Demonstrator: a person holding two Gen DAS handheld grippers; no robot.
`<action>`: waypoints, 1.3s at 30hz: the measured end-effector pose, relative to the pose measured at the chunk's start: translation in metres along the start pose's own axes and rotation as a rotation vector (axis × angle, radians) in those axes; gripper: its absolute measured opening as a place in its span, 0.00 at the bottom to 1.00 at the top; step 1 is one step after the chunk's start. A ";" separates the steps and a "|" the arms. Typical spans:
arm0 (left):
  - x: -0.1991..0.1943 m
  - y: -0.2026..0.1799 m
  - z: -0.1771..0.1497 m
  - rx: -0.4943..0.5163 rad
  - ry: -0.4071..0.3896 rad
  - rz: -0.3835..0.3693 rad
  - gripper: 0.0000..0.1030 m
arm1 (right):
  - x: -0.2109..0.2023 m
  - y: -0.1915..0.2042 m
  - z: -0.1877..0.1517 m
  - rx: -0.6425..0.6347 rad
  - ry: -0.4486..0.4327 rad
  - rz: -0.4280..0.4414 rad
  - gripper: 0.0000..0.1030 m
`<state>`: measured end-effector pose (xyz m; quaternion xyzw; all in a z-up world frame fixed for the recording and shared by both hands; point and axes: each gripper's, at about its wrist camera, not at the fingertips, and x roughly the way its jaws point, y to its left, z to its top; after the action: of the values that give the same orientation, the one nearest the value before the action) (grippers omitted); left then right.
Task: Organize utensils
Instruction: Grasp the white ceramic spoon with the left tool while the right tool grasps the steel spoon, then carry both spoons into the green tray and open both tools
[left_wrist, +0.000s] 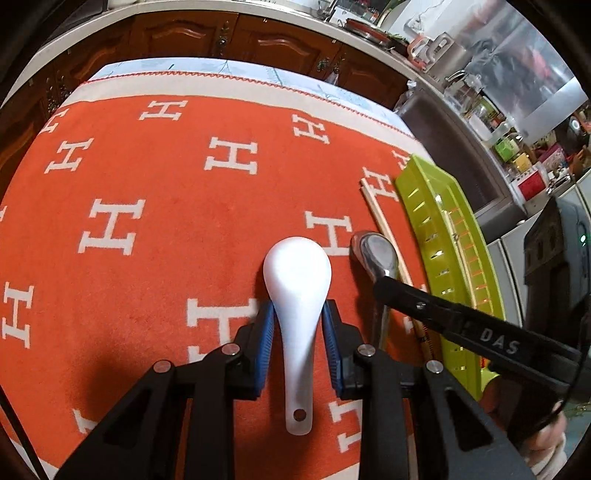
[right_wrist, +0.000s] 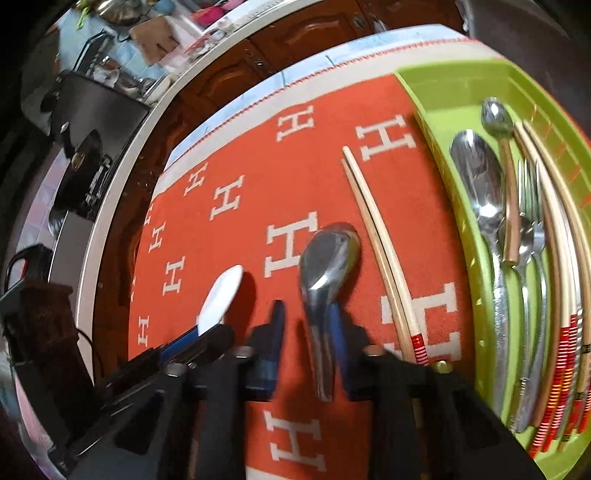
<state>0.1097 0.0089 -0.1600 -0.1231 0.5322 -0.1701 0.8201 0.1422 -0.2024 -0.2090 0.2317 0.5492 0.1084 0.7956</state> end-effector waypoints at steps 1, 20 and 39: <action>-0.002 -0.001 0.000 0.001 -0.005 -0.008 0.23 | 0.002 0.000 0.000 -0.010 -0.015 0.001 0.10; -0.022 -0.115 0.048 0.114 -0.063 -0.120 0.23 | -0.108 -0.028 0.020 -0.146 -0.162 0.106 0.02; 0.087 -0.187 0.097 0.088 0.018 -0.059 0.14 | -0.043 -0.146 0.137 -0.087 -0.013 0.078 0.05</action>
<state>0.2039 -0.1952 -0.1215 -0.1009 0.5279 -0.2187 0.8145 0.2408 -0.3819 -0.2057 0.2191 0.5294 0.1616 0.8035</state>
